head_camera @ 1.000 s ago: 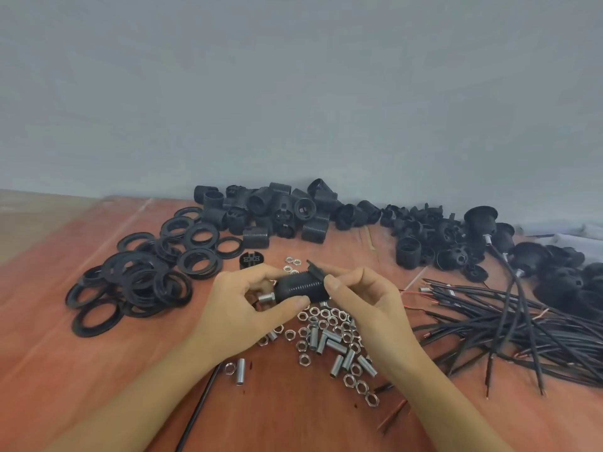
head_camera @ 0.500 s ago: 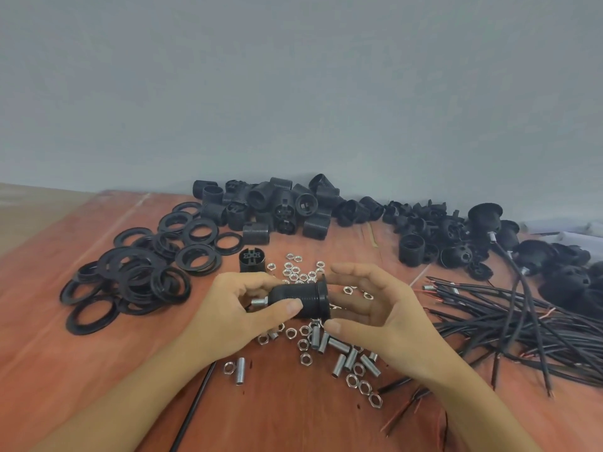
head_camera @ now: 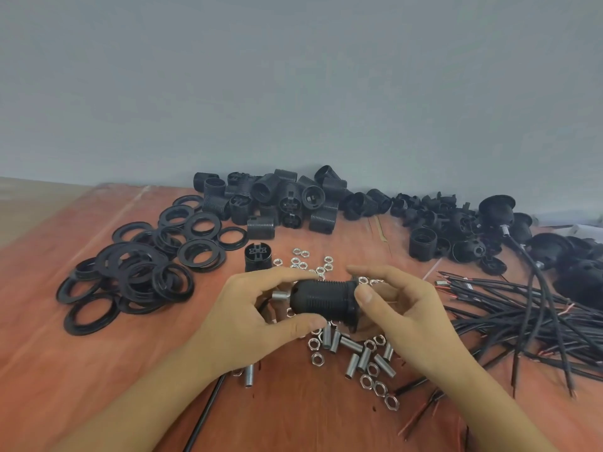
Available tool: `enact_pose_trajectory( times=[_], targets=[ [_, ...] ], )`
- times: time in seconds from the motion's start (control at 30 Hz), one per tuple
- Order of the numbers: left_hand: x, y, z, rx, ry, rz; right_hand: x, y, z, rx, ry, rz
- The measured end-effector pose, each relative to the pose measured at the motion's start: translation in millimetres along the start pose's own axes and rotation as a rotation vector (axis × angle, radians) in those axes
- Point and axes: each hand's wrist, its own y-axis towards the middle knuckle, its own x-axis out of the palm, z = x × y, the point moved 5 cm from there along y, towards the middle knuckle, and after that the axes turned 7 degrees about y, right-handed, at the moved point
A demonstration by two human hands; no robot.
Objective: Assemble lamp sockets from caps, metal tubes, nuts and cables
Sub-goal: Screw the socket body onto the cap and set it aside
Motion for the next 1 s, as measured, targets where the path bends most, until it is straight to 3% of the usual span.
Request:
enact_pose_trajectory(
  times=[0.27, 0.6, 1.0],
  targets=[
    [-1.3, 1.5, 2.2, 0.086, 0.135, 0.091, 8.7, -1.7, -0.3, -0.001, 0.015, 0.063],
    [-7.1, 3.5, -1.5, 0.060, 0.082, 0.133, 14.6, 0.9, 0.3, 0.066, 0.097, 0.104],
    [-7.0, 3.5, 2.5, 0.115, 0.209, 0.122, 11.2, 0.1, -1.3, 0.114, 0.115, -0.056]
  ],
)
